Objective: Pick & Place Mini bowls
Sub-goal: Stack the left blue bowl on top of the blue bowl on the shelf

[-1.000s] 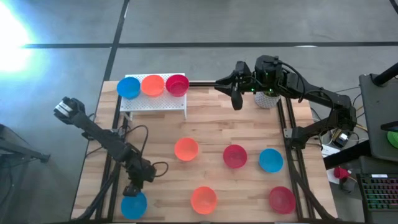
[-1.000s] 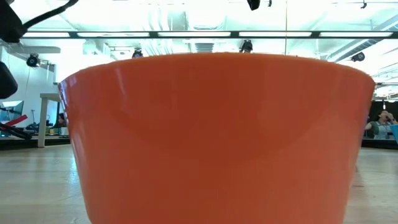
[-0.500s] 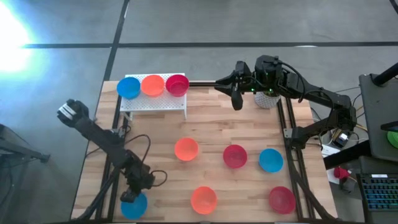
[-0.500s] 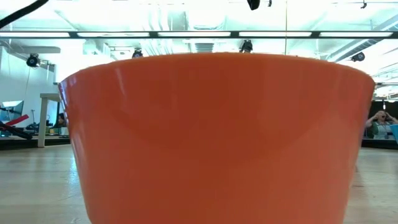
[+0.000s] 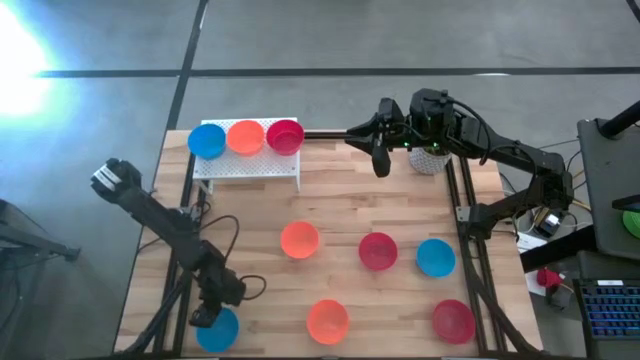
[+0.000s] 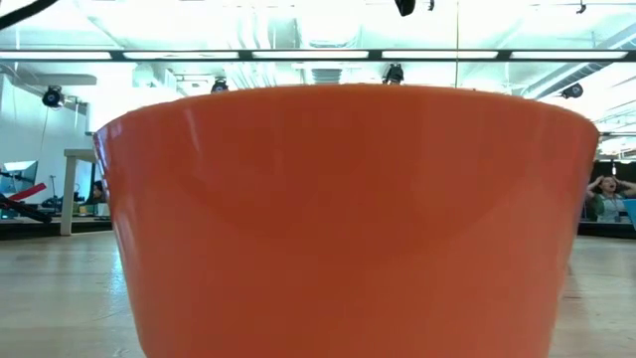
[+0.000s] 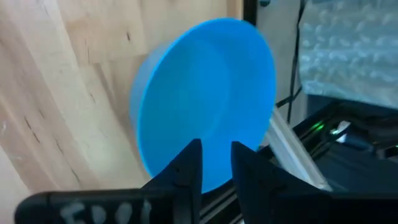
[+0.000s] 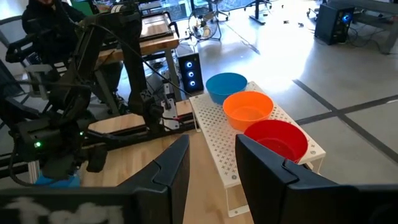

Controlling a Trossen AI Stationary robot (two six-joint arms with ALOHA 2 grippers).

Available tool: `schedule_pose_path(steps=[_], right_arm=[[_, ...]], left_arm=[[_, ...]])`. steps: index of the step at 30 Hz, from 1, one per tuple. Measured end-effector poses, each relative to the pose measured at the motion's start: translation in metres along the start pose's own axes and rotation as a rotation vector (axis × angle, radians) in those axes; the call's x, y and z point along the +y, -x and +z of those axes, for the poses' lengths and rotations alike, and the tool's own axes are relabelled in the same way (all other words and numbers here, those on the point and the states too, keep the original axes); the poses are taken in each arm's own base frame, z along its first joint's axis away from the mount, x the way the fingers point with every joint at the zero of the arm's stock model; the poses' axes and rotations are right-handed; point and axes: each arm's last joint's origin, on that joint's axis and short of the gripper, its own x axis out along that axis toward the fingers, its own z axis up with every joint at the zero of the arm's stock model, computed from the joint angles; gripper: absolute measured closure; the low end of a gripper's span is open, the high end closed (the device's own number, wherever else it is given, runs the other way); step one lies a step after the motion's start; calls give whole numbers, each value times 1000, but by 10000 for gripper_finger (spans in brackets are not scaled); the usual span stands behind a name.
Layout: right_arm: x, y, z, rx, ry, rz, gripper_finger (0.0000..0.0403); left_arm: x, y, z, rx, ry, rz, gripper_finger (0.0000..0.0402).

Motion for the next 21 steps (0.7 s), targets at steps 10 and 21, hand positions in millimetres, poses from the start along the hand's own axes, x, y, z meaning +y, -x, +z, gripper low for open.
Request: schedule_pose_path(steps=[10,21], right_arm=[[0,0,0,-1,6,-1,280],[0,-1,0,0,13,-2,280]], left_arm=[[1,7,-8,12,106,45,325],[5,8,-10,-14,169,116,325]])
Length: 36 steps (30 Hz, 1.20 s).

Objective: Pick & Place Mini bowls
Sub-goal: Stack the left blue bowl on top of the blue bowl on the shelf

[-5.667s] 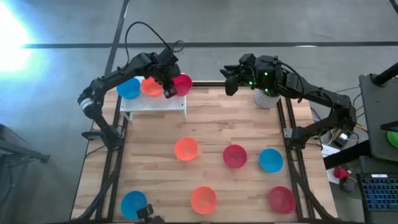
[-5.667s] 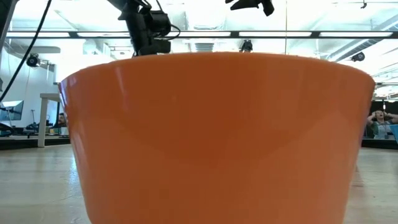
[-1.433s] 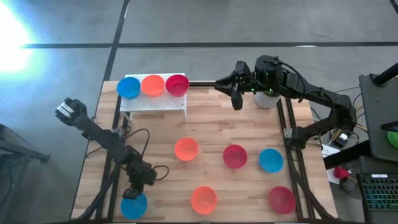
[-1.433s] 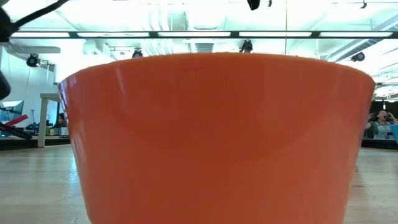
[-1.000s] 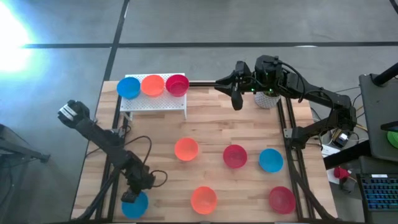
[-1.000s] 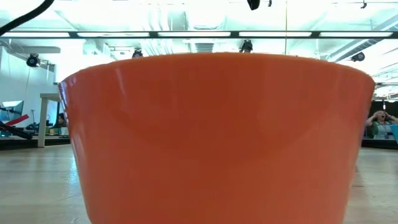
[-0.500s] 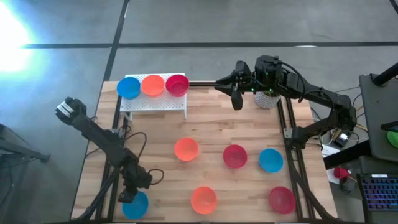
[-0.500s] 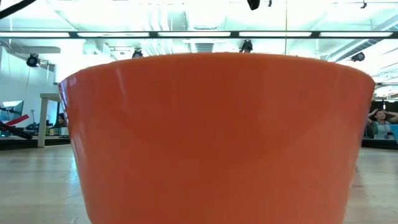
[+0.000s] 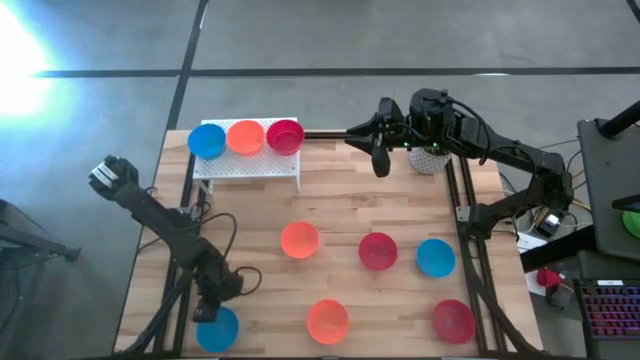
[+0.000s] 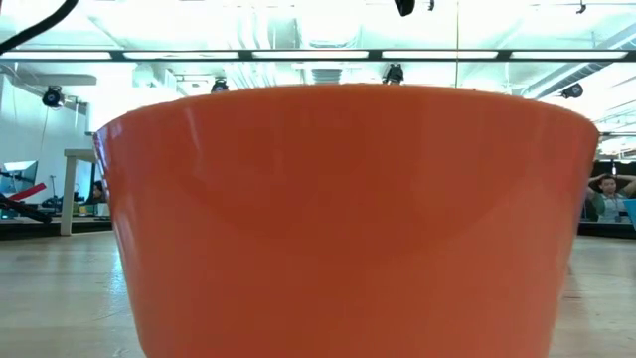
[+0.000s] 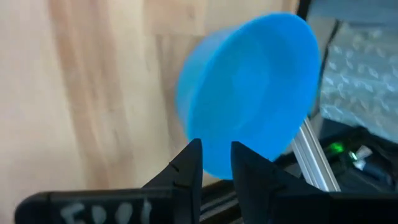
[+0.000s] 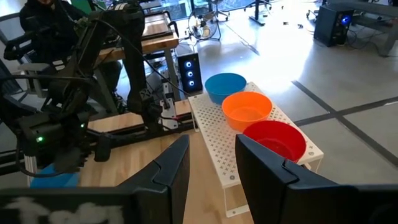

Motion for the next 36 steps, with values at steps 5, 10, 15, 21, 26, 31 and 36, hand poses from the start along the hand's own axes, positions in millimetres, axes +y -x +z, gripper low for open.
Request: schedule_pose_path(steps=[5,10,15,21,26,31,36], right_arm=[[0,0,0,0,0,0,280],[0,0,0,0,0,0,280],[0,0,0,0,0,0,280],[0,0,0,0,1,0,280],[0,0,0,0,3,0,280],[0,0,0,0,3,0,280],[0,0,0,0,3,0,280]], left_arm=[[2,0,1,-47,33,45,325],[2,0,2,-58,46,49,325],[3,0,3,-115,43,88,325],[5,-5,3,-129,32,72,325],[8,-11,-3,-92,12,60,325],[9,-14,-6,-83,2,68,325],[11,-15,-6,-90,21,76,325]])
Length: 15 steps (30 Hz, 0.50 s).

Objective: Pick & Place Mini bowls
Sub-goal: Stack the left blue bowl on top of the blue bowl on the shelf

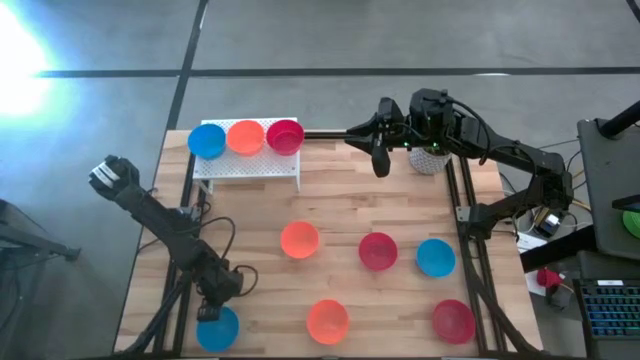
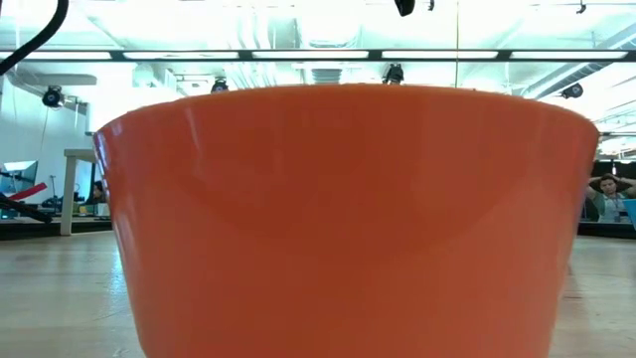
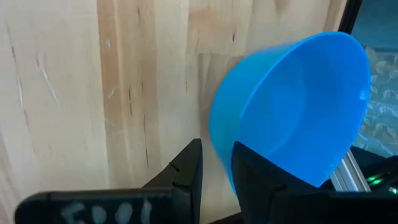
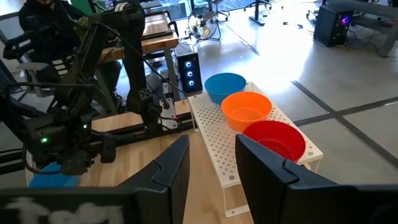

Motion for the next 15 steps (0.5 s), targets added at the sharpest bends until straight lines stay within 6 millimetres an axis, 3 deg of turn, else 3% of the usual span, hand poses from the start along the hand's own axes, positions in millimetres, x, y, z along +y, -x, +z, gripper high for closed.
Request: schedule_pose_path(steps=[15], right_arm=[[0,0,0,0,-3,0,280]], left_arm=[[6,-13,1,-85,5,-101,325]])
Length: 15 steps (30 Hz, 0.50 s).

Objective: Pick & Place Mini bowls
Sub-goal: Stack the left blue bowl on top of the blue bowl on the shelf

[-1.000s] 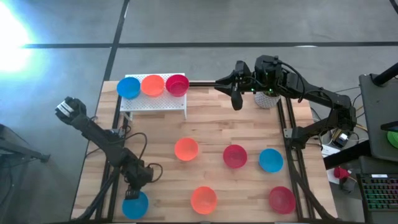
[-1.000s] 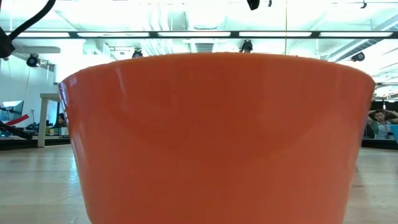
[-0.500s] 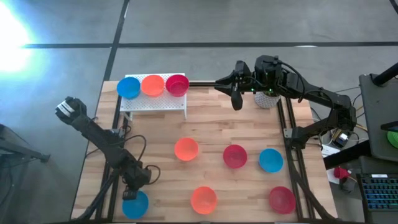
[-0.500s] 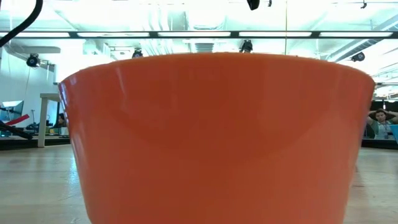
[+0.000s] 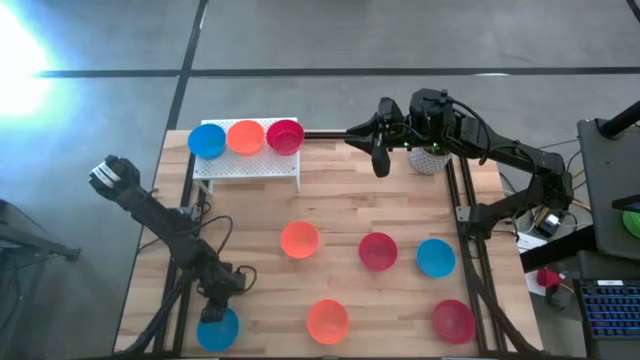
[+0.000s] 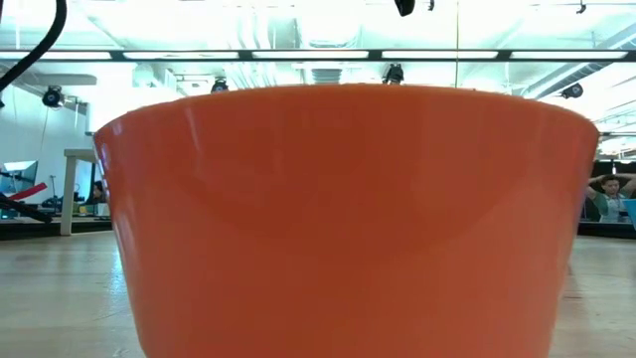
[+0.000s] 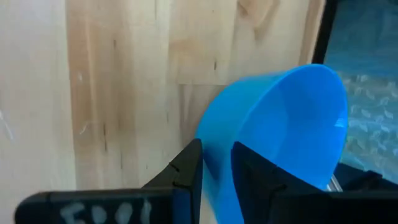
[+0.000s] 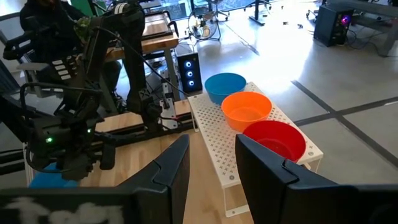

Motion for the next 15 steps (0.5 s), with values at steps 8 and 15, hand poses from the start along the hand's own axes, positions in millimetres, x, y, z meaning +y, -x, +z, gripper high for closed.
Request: schedule_pose_path(steps=[8,15], right_arm=[[0,0,0,0,-4,0,280],[0,0,0,0,-20,0,280]], left_arm=[[2,-1,-1,4,-17,5,352],[3,-1,-2,17,-11,16,399]])
